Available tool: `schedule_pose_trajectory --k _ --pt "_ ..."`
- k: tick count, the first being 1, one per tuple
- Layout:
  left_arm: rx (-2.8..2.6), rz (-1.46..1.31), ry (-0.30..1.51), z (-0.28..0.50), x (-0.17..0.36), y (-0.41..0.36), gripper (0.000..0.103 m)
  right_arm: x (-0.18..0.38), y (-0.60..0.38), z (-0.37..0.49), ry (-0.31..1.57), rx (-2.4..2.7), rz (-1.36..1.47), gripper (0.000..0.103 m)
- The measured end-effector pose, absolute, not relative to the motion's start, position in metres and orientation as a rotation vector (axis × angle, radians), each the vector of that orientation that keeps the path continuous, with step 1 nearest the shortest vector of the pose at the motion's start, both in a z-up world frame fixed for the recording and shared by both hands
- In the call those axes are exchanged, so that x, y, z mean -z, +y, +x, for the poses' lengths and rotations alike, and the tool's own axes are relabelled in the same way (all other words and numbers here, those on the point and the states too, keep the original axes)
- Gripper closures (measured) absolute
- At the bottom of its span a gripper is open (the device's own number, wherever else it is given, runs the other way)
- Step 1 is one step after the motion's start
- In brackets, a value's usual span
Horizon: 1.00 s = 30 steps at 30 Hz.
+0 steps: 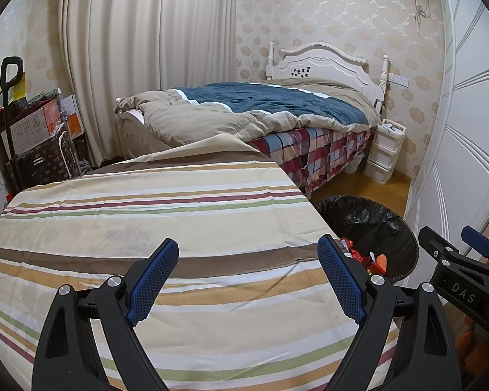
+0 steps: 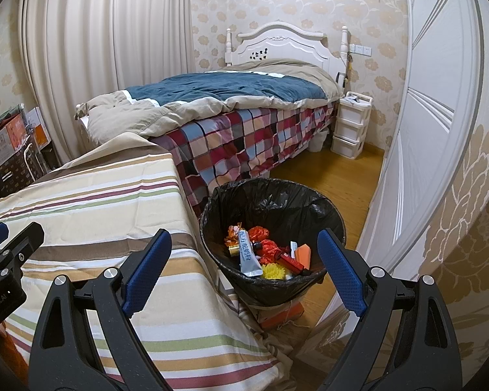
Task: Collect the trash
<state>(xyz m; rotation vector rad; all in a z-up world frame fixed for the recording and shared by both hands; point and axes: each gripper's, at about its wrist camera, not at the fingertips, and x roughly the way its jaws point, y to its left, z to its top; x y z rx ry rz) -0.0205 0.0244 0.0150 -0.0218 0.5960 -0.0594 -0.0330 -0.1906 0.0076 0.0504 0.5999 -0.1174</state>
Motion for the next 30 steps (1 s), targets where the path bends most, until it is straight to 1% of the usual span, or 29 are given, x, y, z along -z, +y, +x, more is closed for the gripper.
schedule_pose_trajectory --k 30 --pt "0.041 -0.011 0.582 -0.0257 -0.0135 0.026 0.016 -0.007 -0.1898 -0.0322 0.602 0.117 0.05 0.014"
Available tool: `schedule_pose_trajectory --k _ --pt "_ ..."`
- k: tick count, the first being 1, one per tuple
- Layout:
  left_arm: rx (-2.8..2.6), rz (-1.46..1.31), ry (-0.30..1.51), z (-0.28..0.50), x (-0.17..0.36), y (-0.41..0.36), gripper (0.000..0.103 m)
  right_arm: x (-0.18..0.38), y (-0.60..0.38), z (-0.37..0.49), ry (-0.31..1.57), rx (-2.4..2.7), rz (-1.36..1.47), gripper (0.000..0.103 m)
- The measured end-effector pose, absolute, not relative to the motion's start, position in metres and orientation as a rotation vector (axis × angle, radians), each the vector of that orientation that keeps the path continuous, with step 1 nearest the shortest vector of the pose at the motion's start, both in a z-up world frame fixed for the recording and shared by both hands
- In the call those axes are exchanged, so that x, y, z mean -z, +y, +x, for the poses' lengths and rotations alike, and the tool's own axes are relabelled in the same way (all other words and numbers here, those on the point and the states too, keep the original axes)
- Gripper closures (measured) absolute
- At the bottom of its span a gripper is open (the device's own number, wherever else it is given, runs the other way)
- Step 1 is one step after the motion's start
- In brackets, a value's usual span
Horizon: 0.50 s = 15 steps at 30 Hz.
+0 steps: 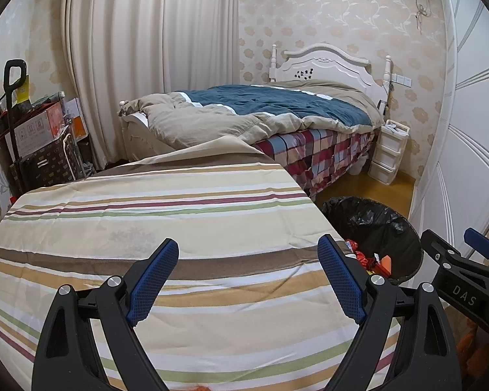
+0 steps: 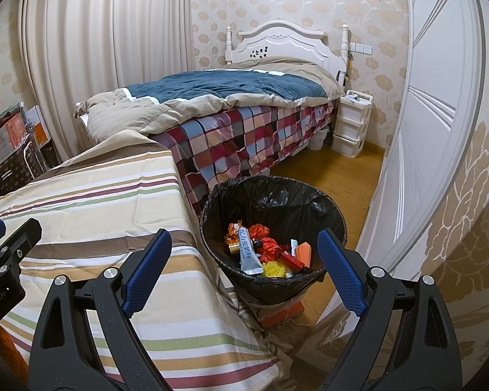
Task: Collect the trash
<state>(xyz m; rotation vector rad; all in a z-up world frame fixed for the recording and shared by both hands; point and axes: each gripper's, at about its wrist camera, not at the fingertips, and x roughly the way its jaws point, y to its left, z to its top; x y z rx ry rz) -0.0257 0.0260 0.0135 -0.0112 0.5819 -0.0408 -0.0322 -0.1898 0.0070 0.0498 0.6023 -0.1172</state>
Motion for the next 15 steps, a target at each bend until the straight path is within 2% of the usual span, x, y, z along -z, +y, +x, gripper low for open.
schedule_pose_trajectory --k 15 --pt "0.034 -0.01 0.582 -0.0282 -0.0151 0.0243 0.016 -0.0081 -0.1885 -0.0329 0.604 0.115 0.047 0.014"
